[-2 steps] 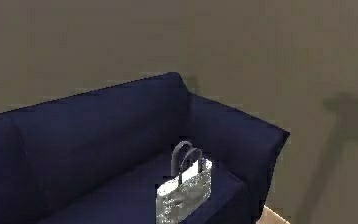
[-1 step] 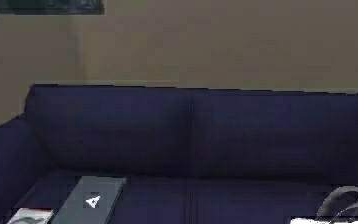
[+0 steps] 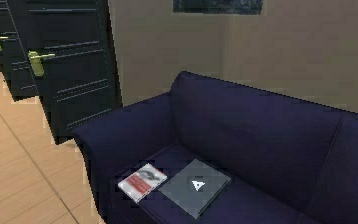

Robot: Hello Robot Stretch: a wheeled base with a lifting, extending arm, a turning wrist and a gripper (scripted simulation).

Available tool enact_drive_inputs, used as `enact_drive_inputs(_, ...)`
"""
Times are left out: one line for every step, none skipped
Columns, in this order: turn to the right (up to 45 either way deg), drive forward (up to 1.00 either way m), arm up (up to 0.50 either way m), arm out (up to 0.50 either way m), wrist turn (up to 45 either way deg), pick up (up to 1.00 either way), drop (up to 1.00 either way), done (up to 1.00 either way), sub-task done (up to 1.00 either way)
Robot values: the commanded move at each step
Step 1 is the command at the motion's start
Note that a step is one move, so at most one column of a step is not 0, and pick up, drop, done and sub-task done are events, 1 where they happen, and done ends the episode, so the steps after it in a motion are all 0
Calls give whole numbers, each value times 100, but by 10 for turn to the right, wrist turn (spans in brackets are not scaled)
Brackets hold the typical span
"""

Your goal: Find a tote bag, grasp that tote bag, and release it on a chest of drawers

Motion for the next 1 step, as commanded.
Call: enact_drive_inputs(0,0,50,0,0,0,0,0,0)
